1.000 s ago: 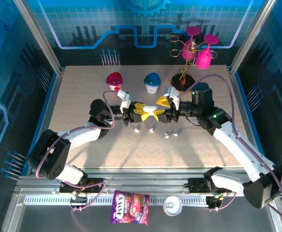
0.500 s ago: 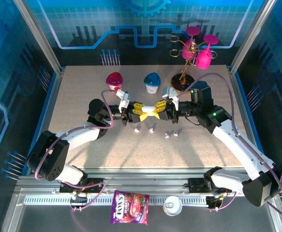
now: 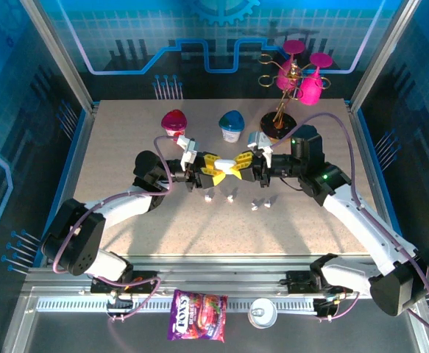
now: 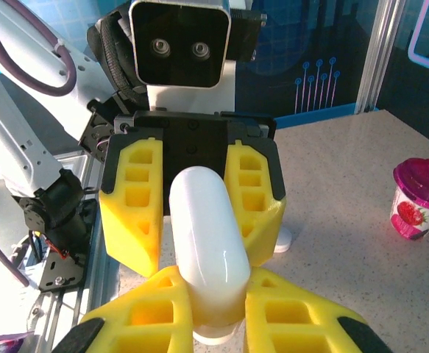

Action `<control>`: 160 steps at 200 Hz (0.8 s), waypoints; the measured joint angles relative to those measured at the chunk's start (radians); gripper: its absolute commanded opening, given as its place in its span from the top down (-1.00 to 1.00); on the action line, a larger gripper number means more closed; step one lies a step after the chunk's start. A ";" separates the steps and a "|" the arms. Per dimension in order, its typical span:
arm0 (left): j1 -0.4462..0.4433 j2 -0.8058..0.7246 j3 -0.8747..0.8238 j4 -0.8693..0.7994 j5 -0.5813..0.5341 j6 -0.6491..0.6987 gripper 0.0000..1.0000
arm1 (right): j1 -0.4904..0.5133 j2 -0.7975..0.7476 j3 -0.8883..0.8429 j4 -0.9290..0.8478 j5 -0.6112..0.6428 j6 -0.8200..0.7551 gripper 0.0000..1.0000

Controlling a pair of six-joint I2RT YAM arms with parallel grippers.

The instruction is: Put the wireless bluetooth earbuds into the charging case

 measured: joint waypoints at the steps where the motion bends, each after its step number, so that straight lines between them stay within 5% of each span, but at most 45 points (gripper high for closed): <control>1: 0.000 0.000 0.000 0.000 0.000 0.000 0.26 | 0.000 0.000 0.000 0.001 0.000 0.000 0.77; 160: -0.001 0.000 0.000 0.000 -0.011 -0.019 0.28 | 0.000 -0.002 -0.008 0.018 0.007 0.008 0.78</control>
